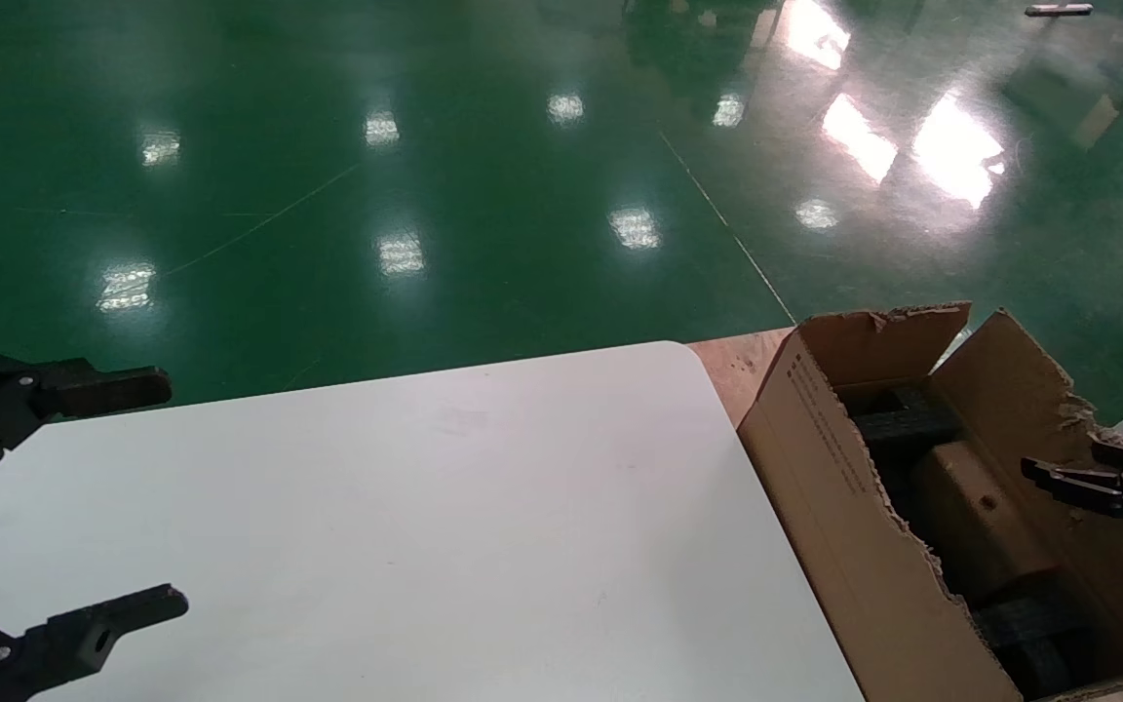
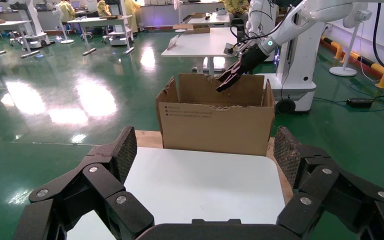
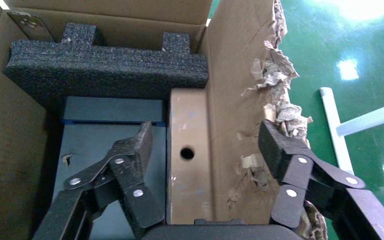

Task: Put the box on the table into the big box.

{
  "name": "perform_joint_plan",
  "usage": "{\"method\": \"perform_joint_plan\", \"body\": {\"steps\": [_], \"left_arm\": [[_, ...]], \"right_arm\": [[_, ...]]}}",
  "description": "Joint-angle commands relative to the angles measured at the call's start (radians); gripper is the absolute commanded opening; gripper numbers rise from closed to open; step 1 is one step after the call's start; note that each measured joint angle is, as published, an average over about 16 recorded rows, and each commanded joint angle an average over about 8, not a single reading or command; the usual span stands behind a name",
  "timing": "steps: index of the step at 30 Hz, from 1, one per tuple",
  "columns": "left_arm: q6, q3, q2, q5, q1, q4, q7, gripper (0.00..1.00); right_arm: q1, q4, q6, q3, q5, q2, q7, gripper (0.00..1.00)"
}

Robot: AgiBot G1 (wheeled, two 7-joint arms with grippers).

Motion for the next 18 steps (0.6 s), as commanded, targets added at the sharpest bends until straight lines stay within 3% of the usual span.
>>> {"method": "perform_joint_plan", "body": {"steps": [1, 9, 18], "left_arm": [[0.0, 0.0, 0.0, 0.0, 0.0, 0.0, 0.0, 1.0], [0.0, 0.0, 0.0, 0.0, 0.0, 0.0, 0.0, 1.0], [0.0, 0.0, 0.0, 0.0, 0.0, 0.001, 0.0, 1.0]], "right_arm": [[0.0, 0.0, -0.001, 0.001, 0.001, 0.0, 0.0, 1.0], [0.023, 0.024, -0.025, 0.002, 0.017, -0.004, -0.025, 1.0], [0.146, 0.082, -0.119, -0.012, 0.056, -0.03, -0.1, 1.0]]}}
